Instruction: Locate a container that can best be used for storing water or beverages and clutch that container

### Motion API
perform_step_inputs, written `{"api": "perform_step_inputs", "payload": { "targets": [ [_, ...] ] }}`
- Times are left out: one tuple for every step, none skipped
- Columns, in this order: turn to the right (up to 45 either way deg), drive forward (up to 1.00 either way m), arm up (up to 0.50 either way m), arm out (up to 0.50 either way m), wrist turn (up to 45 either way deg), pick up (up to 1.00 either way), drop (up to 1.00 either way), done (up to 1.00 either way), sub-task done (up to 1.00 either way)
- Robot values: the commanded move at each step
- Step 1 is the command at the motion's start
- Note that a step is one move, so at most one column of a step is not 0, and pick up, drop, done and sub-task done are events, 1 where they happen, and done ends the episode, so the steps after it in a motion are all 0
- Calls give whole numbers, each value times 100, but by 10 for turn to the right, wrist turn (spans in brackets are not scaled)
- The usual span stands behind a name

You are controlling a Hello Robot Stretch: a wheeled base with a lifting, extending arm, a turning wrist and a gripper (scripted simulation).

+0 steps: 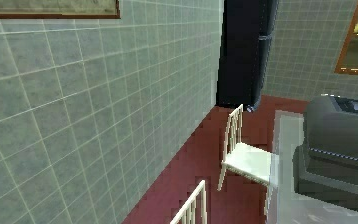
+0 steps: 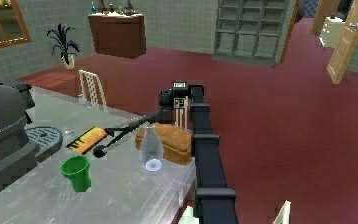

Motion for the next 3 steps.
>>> {"api": "perform_step_inputs", "payload": {
  "targets": [
    [0, 0, 0, 0, 450, 0, 0, 0, 0],
    [0, 0, 0, 0, 150, 0, 0, 0, 0],
    [0, 0, -30, 0, 0, 0, 0, 0, 0]
  ]
}}
